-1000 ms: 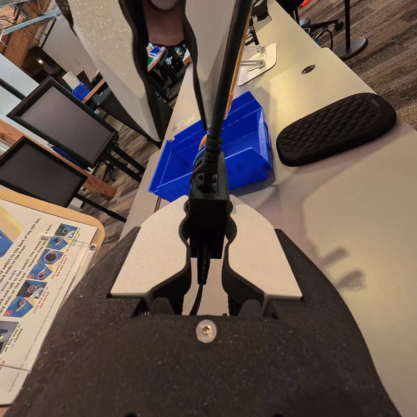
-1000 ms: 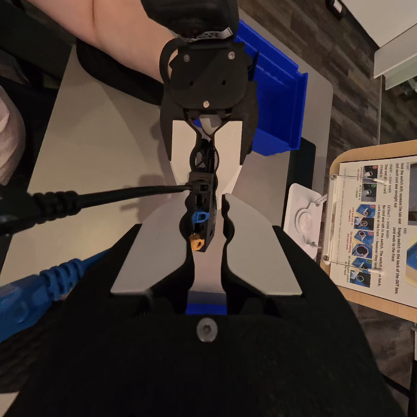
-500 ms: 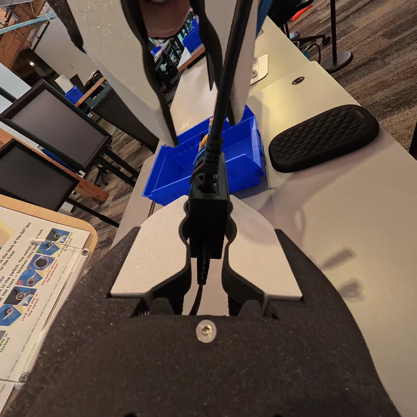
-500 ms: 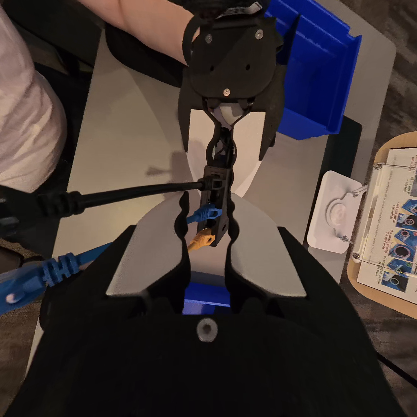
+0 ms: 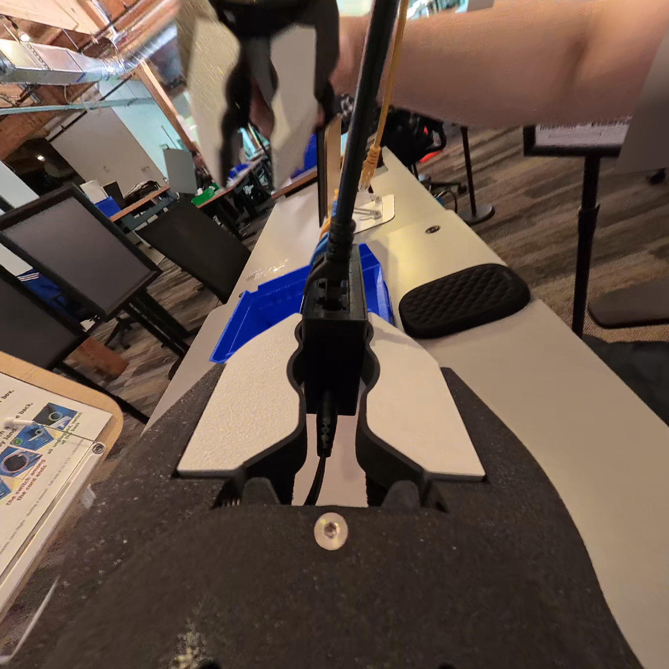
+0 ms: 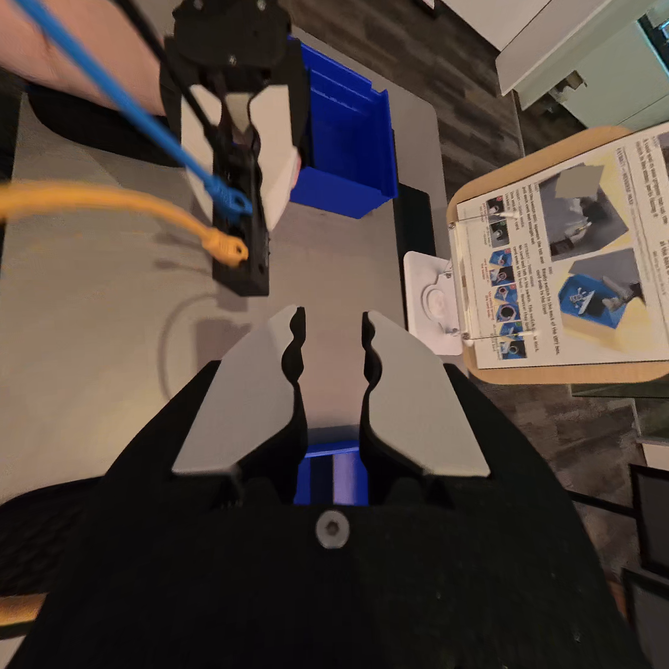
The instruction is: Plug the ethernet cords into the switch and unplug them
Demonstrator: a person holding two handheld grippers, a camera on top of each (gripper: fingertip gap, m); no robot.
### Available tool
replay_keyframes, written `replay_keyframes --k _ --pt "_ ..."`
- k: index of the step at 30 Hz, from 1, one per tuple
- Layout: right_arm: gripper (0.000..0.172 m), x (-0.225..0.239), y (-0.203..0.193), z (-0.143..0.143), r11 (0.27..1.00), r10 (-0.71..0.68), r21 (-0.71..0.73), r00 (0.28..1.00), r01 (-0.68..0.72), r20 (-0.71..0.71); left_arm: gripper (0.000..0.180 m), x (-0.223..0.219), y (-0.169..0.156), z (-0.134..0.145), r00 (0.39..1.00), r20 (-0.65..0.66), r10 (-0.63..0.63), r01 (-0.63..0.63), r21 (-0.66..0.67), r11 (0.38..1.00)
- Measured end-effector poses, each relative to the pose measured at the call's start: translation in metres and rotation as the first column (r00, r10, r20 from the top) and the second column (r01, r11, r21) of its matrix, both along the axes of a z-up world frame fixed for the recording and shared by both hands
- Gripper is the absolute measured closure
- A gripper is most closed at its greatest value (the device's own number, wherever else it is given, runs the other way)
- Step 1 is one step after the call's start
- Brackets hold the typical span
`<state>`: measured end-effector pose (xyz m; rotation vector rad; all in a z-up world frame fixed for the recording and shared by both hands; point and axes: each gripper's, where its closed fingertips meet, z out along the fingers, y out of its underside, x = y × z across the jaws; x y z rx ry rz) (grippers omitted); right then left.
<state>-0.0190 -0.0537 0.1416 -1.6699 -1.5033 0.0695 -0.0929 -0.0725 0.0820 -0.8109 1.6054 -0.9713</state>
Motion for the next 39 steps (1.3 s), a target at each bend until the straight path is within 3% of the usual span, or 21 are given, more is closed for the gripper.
replay_keyframes --k 5,9,17,22,32,39 --pt "0.144 -0.017 -0.016 -0.035 0.997 0.077 0.026 0.997 -0.076 -0.013 0.153 -0.004 0.004 0.004 0.999 0.003 0.032 -0.032 0.024 0.999" --pt "0.143 -0.048 -0.022 -0.033 0.985 0.147 0.099 0.988 -0.142 -0.039 0.153 0.000 0.011 -0.003 0.995 -0.033 0.091 -0.088 0.058 0.994" --pt "0.146 -0.045 -0.009 -0.044 0.988 0.056 0.137 0.989 -0.076 0.139 0.154 0.004 0.022 -0.010 0.981 -0.072 0.181 -0.173 0.108 0.979" --pt "0.157 -0.044 -0.007 -0.050 0.990 0.055 0.114 0.980 -0.078 0.190 0.154 0.004 0.027 -0.015 0.971 -0.108 0.214 -0.200 0.124 0.972" --pt "0.146 -0.043 -0.003 -0.051 0.994 0.052 0.081 0.981 -0.068 0.187 0.154 0.004 0.030 -0.016 0.966 -0.122 0.226 -0.213 0.108 0.971" --pt "0.141 -0.040 -0.002 -0.047 0.999 0.033 0.020 0.996 -0.034 0.080 0.154 0.004 0.026 -0.012 0.974 -0.107 0.201 -0.192 0.090 0.977"
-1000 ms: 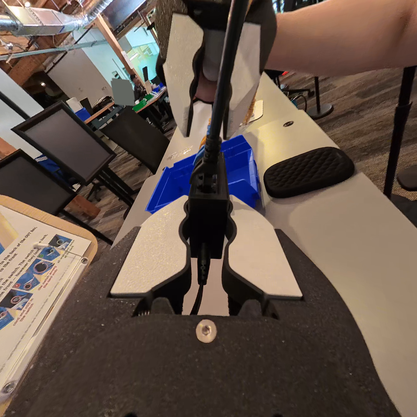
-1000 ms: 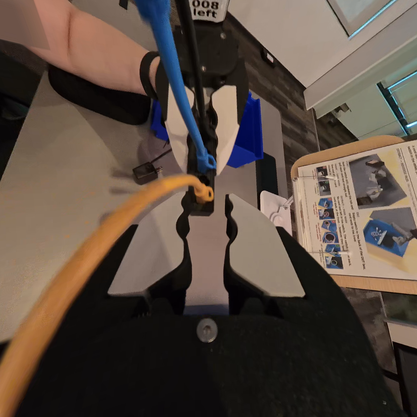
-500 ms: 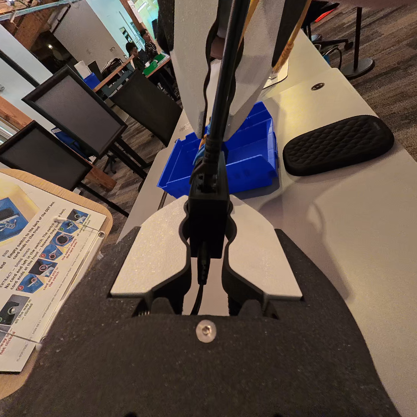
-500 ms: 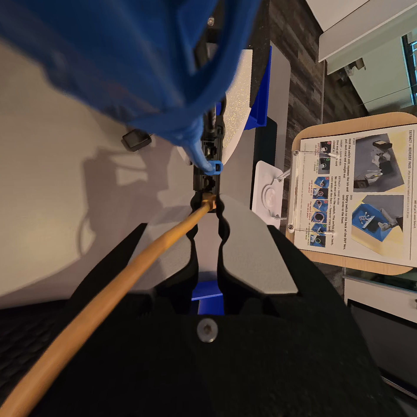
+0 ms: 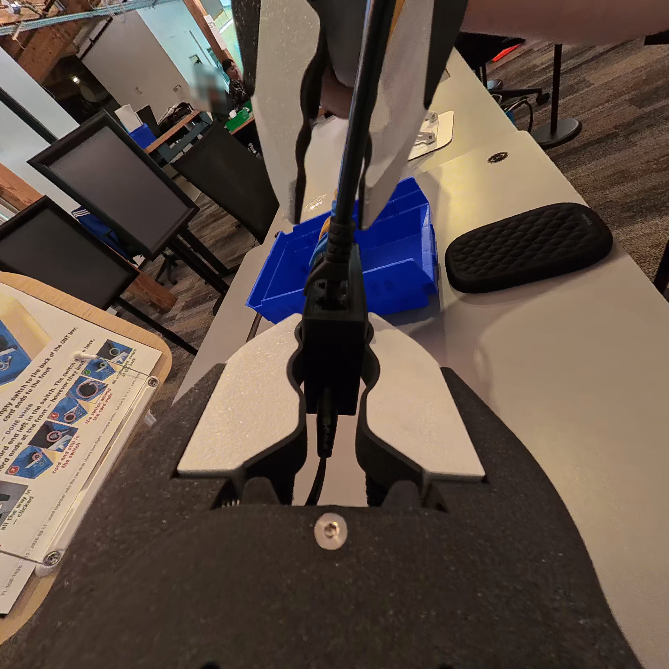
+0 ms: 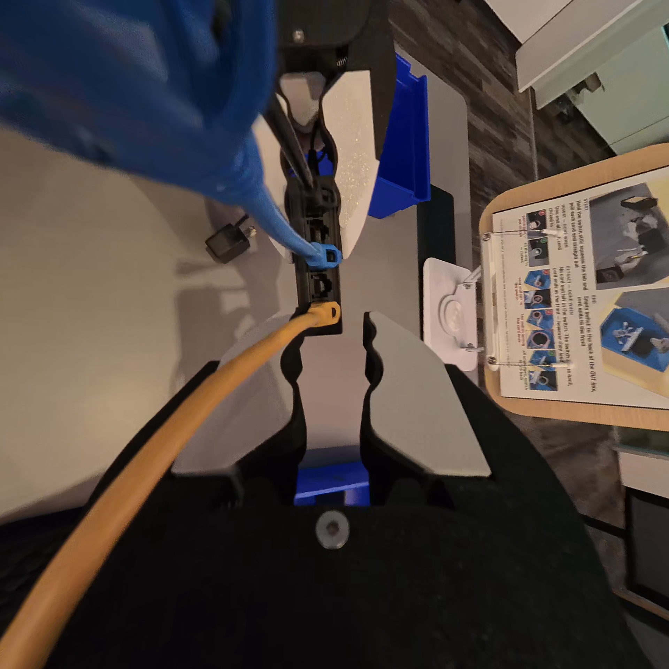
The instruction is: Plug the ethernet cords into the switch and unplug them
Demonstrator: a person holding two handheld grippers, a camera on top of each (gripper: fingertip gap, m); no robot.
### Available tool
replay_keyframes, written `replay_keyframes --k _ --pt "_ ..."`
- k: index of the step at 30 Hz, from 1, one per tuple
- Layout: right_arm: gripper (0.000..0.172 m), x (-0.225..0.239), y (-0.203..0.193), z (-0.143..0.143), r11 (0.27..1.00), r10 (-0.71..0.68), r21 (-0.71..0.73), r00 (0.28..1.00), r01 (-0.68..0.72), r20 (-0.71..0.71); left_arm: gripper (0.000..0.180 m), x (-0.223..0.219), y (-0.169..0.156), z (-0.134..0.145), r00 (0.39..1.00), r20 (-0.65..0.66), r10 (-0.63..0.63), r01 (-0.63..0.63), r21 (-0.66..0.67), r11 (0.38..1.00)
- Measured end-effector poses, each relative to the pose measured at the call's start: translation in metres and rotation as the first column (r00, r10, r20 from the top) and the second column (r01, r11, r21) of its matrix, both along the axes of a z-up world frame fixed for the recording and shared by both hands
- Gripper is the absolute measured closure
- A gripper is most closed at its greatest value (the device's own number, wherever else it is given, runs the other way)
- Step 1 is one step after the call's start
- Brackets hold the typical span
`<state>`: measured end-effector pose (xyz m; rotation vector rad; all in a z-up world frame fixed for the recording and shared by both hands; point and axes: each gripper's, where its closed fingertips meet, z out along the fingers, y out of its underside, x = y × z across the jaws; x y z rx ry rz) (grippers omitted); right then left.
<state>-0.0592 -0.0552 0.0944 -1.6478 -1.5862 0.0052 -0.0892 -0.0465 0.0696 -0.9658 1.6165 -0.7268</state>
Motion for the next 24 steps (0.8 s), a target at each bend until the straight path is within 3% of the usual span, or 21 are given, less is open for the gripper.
replay_keyframes --k 4,7,14,24 --pt "0.139 -0.012 -0.009 -0.003 0.996 0.014 -0.085 0.998 -0.020 -0.068 0.154 0.001 -0.004 0.001 1.000 0.010 -0.018 0.018 -0.011 1.000" --pt "0.136 -0.011 -0.003 -0.014 0.994 -0.021 -0.106 0.999 0.017 -0.034 0.154 0.002 -0.011 0.003 0.999 0.017 -0.047 0.048 -0.022 0.999" --pt "0.143 -0.010 0.002 -0.018 1.000 -0.009 -0.006 0.999 0.009 0.052 0.153 0.000 -0.004 0.001 1.000 -0.017 -0.005 0.005 -0.009 1.000" --pt "0.151 -0.005 0.001 -0.010 1.000 -0.001 0.000 0.996 0.001 0.089 0.154 -0.001 -0.002 -0.001 0.999 -0.039 0.010 -0.010 0.008 1.000"
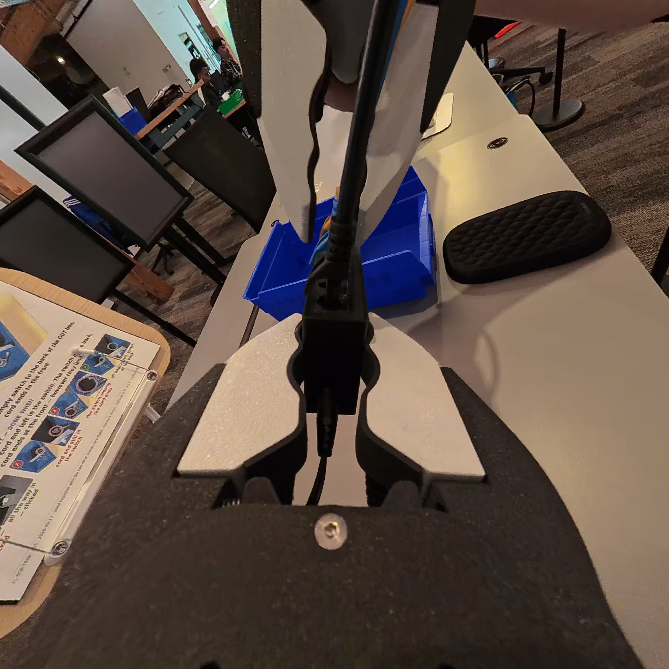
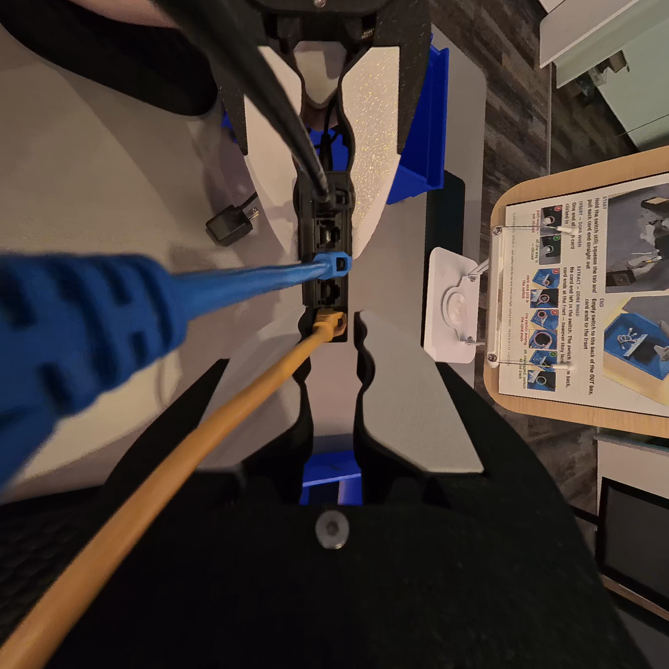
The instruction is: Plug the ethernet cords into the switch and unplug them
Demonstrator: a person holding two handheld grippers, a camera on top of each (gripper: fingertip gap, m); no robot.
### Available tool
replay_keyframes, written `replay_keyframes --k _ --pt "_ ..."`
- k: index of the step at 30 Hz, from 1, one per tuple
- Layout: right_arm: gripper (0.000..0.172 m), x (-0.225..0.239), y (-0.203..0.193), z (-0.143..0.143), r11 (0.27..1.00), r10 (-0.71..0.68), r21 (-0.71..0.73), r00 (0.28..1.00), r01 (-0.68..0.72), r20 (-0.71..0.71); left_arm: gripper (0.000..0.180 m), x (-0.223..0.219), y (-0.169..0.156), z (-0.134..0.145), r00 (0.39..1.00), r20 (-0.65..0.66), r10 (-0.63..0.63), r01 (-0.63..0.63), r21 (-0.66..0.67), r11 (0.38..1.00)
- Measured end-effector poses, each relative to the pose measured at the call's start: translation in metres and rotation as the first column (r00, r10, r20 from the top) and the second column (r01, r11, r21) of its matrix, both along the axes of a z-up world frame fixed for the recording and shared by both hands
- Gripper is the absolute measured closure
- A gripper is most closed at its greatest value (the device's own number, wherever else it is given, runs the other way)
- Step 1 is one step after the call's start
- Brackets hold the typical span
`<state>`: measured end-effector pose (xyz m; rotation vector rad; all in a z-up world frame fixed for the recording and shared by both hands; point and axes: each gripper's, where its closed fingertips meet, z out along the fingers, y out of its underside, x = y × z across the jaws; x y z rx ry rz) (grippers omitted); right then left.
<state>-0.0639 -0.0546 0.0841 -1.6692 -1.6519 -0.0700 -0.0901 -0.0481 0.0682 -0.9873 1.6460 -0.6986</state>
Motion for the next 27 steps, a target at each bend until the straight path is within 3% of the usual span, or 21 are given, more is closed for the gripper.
replay_keyframes --k 15,27 --pt "0.159 0.000 0.000 -0.005 0.997 0.033 0.072 0.999 -0.035 0.035 0.153 0.000 0.000 -0.003 1.000 -0.014 -0.005 0.005 -0.006 1.000" --pt "0.160 0.005 0.001 -0.012 0.999 0.033 0.011 0.999 -0.033 0.034 0.154 0.005 0.003 -0.010 0.999 -0.028 0.027 -0.025 0.038 0.999"
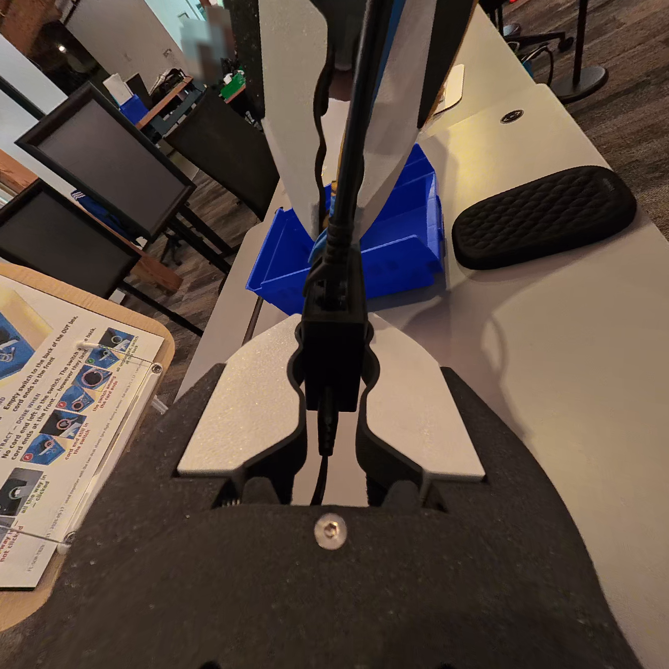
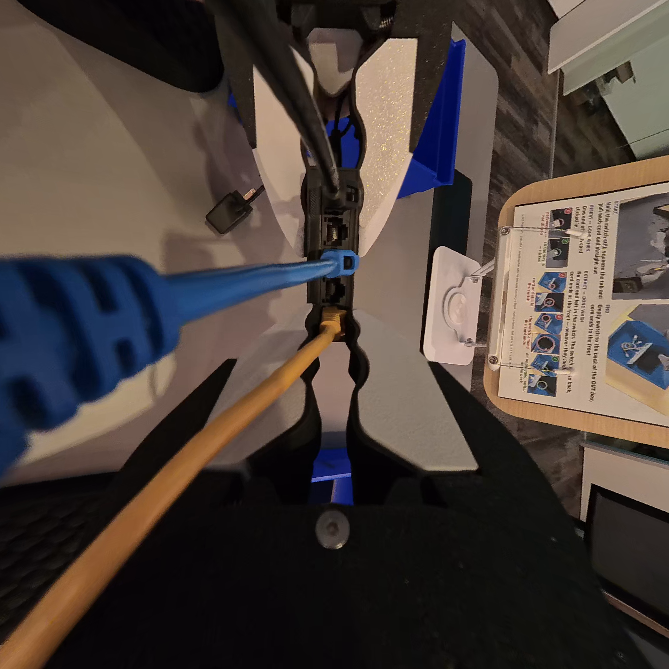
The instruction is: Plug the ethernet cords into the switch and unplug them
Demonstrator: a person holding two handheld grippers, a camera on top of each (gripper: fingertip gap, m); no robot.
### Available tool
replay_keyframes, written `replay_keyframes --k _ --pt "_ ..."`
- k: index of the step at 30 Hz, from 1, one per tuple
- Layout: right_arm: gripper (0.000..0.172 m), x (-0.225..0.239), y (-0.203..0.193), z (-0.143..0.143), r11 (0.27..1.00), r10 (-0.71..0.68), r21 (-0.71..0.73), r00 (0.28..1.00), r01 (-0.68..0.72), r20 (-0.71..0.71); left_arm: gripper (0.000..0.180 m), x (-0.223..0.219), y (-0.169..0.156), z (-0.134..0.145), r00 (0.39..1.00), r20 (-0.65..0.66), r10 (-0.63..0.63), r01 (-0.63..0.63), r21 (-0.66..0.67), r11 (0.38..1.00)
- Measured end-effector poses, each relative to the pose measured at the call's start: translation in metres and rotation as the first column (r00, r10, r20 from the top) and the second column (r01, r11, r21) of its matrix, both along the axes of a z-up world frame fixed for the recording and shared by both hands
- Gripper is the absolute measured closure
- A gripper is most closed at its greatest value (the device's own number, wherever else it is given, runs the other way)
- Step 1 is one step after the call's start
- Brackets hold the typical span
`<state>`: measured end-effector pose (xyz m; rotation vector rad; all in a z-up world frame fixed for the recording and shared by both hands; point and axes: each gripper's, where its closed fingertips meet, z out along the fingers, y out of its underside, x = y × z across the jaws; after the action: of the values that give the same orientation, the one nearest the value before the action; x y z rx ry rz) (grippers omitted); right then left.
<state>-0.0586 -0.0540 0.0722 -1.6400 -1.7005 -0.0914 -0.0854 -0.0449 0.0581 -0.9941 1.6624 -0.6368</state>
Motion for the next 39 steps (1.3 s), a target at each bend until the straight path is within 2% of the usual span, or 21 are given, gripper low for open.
replay_keyframes --k 13,19,27,36,39 --pt "0.160 0.006 0.000 -0.003 0.998 -0.015 -0.066 0.999 0.017 0.039 0.153 0.004 0.002 -0.008 0.995 -0.071 0.071 -0.071 -0.004 0.997" --pt "0.160 0.007 0.000 -0.004 0.998 -0.014 -0.055 0.997 0.018 0.074 0.153 0.005 0.003 -0.010 0.995 -0.075 0.059 -0.062 -0.039 0.997" --pt "0.160 0.006 -0.002 -0.004 0.997 0.006 -0.081 0.999 -0.003 0.031 0.153 0.003 0.000 -0.012 0.994 -0.093 0.049 -0.052 -0.038 0.998" --pt "0.160 0.003 -0.005 0.000 0.996 0.033 -0.077 0.999 -0.034 -0.009 0.153 0.001 -0.002 -0.008 0.996 -0.081 0.024 -0.028 -0.053 0.998" --pt "0.160 0.004 -0.005 0.006 0.998 0.028 -0.059 0.999 -0.030 -0.034 0.154 0.005 -0.004 0.001 1.000 0.018 0.000 0.001 -0.038 0.999"
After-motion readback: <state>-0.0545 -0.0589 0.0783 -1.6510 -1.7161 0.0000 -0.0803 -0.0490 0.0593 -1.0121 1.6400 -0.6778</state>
